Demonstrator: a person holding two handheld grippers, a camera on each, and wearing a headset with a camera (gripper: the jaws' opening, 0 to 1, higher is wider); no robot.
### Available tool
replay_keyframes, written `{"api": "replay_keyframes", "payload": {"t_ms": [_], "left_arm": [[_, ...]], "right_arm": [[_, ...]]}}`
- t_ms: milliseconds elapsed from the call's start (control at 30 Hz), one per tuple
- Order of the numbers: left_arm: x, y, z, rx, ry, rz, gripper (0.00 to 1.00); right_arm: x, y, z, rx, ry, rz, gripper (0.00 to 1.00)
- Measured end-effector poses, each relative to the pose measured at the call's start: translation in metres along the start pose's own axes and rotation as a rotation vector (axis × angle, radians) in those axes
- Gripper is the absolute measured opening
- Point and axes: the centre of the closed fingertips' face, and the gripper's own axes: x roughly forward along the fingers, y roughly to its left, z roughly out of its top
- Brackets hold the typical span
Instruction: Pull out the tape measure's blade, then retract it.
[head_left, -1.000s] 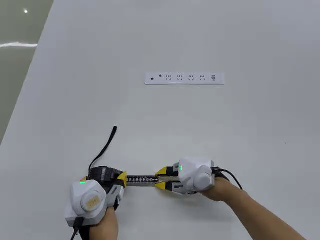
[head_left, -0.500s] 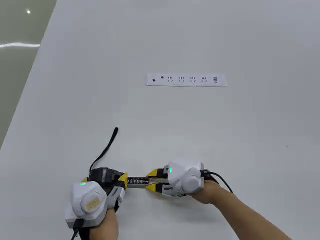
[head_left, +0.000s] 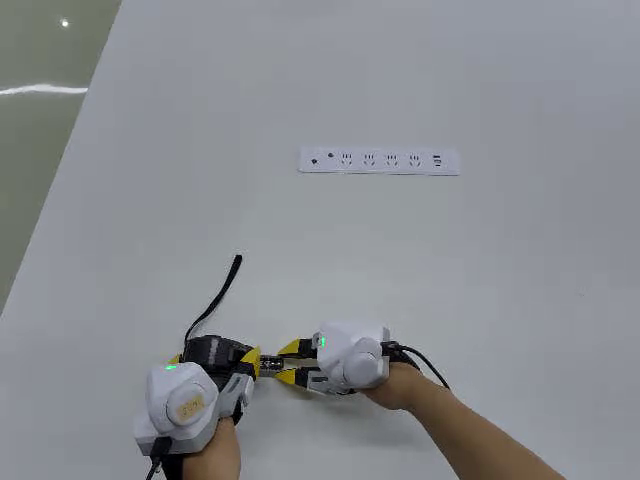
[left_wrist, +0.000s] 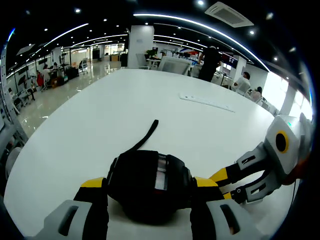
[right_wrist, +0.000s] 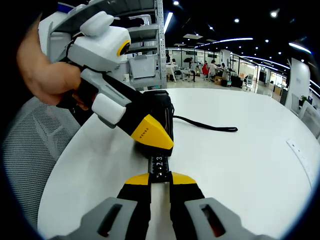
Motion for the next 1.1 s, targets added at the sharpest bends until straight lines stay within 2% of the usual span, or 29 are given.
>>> {"api": "replay_keyframes", "payload": {"t_ms": [500,1100], "left_arm": [[0.0,0.0,0.001,-0.014,0.001,0.002,0.63],[0.001,-0.003,-0.001,-0.024,-0.002,0.013,0.65]], "right_arm": [[0.016,-0.001,0.01,-0.014,0.0,0.011,0.12],[0.019,-0.003,0.009,-0.033,0.012,0.012,0.12]]}}
